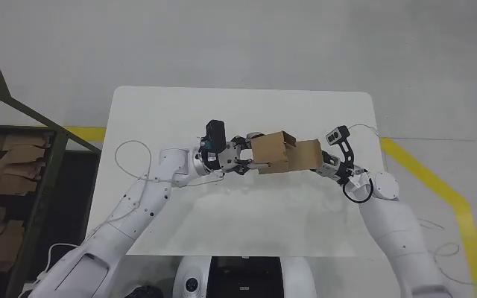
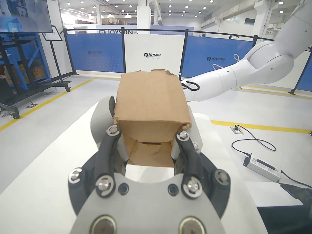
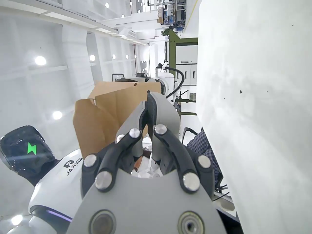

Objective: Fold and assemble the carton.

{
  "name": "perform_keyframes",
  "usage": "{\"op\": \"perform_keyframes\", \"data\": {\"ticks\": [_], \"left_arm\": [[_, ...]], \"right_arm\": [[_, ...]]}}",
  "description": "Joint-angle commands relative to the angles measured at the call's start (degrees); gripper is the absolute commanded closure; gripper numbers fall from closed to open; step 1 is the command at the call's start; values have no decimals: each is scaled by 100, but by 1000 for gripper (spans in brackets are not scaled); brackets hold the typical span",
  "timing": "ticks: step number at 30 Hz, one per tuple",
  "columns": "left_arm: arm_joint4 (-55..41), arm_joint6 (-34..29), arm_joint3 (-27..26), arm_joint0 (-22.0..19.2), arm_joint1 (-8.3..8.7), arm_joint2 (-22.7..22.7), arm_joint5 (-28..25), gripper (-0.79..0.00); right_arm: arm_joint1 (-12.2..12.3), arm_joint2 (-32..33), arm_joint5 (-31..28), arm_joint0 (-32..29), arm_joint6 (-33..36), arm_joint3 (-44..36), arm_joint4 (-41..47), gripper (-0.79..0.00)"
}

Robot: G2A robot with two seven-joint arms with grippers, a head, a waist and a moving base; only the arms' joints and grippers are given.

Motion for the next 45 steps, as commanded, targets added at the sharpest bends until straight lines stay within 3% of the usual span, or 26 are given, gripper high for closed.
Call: {"op": "perform_keyframes", "data": {"ticks": [1,9,28,45], "left_arm": [[-4,-104,31,-8,-10,30,5,-292],[-108,-570,171,-75,-38,91,-97,-292],[59,-772,81,0,11,-127,-84,-277],[912,-268,154,14,2,44,210,-252]], "right_arm": [[-8,-15,-25,4,67,-30,63,0],[-1,-59,-80,-94,125,-377,-98,0],[148,334,85,-465,170,-1041,-366,0],[215,381,159,-661,96,-1364,-593,-12]]}}
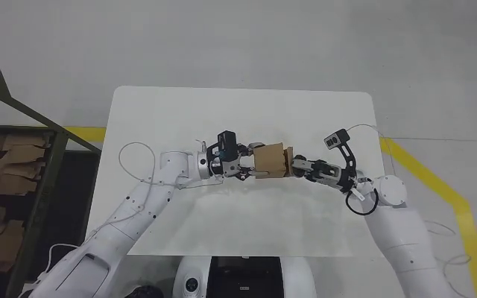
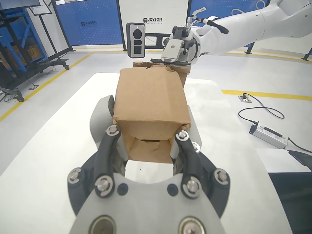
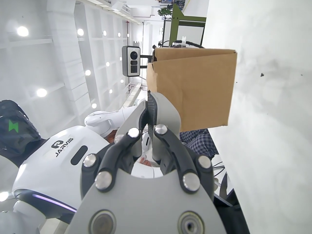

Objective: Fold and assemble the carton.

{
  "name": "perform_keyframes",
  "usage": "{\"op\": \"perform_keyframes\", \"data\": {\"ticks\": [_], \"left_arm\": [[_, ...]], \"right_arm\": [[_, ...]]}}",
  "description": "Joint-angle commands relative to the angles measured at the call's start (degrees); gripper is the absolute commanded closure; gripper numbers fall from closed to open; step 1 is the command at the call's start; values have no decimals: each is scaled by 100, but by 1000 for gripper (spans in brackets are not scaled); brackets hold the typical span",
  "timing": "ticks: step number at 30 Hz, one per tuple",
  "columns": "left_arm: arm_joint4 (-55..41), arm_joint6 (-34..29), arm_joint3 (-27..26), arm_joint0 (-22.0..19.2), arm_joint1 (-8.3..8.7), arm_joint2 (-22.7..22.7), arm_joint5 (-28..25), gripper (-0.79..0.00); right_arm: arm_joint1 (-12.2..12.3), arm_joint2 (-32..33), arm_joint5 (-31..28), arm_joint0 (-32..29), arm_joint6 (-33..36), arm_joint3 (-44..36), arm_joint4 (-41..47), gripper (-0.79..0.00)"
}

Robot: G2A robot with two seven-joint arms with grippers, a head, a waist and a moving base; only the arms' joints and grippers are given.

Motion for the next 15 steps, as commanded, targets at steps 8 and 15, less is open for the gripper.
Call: {"op": "perform_keyframes", "data": {"ticks": [8,15], "left_arm": [[138,163,-3,14,11,5,8,-243],[193,173,-17,29,27,-15,-8,-234]], "right_arm": [[20,-15,37,37,-76,38,-114,-62],[40,-21,43,38,-150,-41,-262,-77]]}}
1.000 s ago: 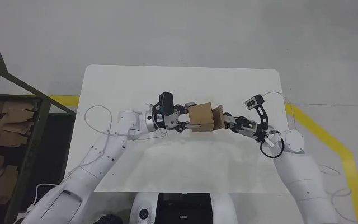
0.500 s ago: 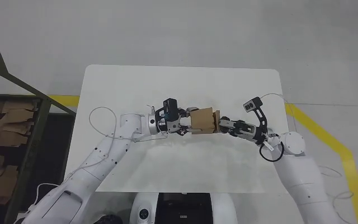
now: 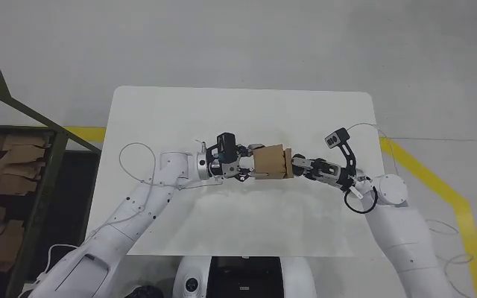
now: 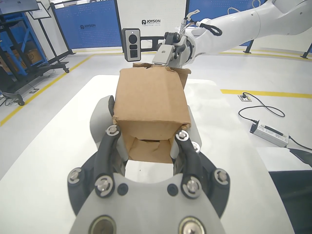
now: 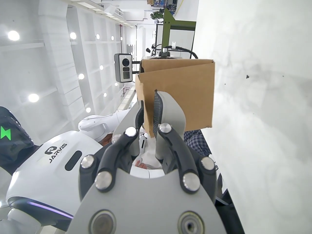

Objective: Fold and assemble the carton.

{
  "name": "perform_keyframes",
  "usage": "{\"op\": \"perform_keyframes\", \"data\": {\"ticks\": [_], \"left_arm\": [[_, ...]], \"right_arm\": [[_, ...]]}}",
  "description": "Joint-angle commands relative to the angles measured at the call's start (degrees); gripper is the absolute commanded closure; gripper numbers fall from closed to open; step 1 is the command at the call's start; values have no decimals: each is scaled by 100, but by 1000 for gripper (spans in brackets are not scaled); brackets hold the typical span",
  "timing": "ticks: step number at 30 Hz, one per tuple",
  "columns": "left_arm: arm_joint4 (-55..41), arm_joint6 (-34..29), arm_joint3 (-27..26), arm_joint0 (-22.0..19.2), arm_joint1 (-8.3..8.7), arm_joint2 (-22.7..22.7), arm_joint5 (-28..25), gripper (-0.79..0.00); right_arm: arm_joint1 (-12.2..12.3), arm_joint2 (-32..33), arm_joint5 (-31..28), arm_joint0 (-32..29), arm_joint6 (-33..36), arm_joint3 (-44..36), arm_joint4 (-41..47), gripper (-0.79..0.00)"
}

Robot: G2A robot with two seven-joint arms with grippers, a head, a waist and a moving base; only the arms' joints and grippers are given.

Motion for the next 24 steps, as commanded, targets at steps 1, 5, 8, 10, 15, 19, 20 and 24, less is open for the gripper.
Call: {"op": "perform_keyframes", "data": {"ticks": [1,5,8,10,15,19,20,24], "left_arm": [[11,-21,6,2,5,-10,0,-234],[3,-69,8,1,8,-13,-8,-237],[-2,-104,10,-5,8,-12,-5,-234],[-16,-121,17,-10,7,-12,0,-237],[-22,-163,22,-23,5,-3,4,-234],[-13,-160,20,-24,6,-3,10,-234],[-12,-159,20,-24,7,-3,10,-234],[7,-161,18,-23,10,1,7,-234]], "right_arm": [[9,3,2,-7,-2,-42,-52,-77],[36,13,30,-27,-116,-139,-364,-105],[53,27,53,-64,-292,-217,-579,-102],[61,24,79,-94,-373,-281,-661,-105],[83,34,115,-142,-500,-383,-816,-126],[98,40,145,-159,-622,-425,-939,-99],[100,39,149,-159,-643,-432,-960,-80],[107,24,152,-151,-684,-462,-959,-37]]}}
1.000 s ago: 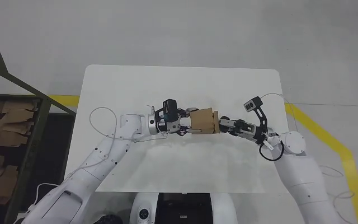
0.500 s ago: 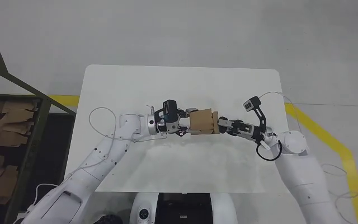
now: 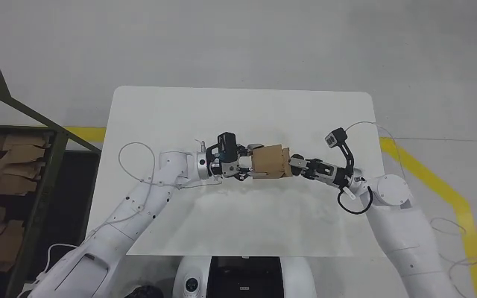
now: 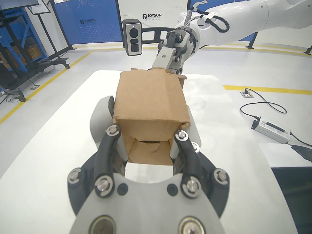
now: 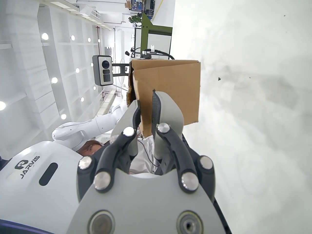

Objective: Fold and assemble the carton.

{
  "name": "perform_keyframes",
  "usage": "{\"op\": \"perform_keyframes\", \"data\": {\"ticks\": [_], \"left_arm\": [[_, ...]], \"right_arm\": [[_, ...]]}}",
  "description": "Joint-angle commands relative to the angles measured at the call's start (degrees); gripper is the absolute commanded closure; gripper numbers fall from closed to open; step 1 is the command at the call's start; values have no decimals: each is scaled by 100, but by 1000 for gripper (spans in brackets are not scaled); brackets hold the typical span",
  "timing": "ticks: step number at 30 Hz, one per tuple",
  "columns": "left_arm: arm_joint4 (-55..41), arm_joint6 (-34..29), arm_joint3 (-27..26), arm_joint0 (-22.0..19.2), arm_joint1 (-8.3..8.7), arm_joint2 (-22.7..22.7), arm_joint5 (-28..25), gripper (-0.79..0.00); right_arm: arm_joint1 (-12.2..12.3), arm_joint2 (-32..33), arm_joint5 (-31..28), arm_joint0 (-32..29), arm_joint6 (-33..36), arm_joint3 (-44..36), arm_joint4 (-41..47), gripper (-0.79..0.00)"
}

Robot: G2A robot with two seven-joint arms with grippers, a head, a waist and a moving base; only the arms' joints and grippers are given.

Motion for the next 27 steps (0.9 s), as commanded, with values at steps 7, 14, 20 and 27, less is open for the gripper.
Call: {"op": "perform_keyframes", "data": {"ticks": [7,14,20,27], "left_arm": [[56,1,-28,-1,2,21,14,-234],[122,-33,-50,-17,0,59,28,-237],[126,-36,-49,-43,-10,90,46,-240],[78,-49,-3,-83,-22,109,54,-240]], "right_arm": [[9,-57,4,44,-35,-31,-9,0],[16,-118,11,78,-24,-104,-2,0],[19,-185,32,105,-28,-173,-29,0],[19,-264,33,145,-9,-172,15,-3]]}}
